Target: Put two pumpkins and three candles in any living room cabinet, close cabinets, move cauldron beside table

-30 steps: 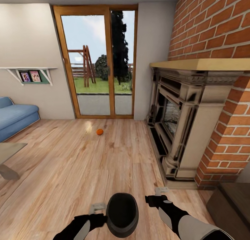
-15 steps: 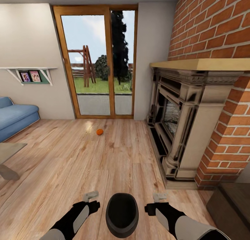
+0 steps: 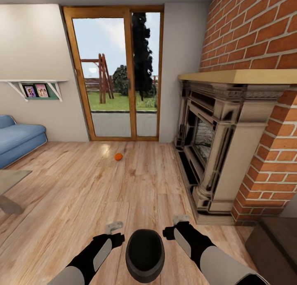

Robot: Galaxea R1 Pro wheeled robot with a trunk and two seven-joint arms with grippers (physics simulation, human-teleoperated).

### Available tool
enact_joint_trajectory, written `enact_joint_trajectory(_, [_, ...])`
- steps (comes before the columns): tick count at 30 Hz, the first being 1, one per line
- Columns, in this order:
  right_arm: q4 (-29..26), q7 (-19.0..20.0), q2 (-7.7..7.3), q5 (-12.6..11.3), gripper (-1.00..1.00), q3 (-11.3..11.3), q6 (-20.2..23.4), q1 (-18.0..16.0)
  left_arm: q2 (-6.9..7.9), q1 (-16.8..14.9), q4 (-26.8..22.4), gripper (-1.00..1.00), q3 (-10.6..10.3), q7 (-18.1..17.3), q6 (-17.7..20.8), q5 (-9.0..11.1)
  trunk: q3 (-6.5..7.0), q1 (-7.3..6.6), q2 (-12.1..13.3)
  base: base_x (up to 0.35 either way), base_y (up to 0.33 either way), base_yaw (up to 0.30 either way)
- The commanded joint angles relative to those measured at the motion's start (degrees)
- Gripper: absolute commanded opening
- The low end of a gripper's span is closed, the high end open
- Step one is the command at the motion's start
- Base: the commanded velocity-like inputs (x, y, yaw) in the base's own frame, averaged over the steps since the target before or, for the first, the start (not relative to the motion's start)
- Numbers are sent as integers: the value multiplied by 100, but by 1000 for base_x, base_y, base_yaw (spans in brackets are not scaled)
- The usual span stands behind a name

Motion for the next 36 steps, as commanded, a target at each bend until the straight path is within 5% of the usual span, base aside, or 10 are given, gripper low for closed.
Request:
enact_joint_trajectory(1, [-13,-50,13,-58,100,46,27,-4,6,-3,-12,100,-44,52,17,60,-6,0,-3,142,23,0])
enact_joint_trajectory(29, [-61,11,42,-57,100,46,6,-5,28,4,-21,100,-54,48,7,59,-6,0,-3,87,-23,0])
enact_joint_trajectory(36, [-69,92,42,-56,100,48,-41,-5,32,4,-21,100,-55,48,7,55,-132,154,-284,0,0,0])
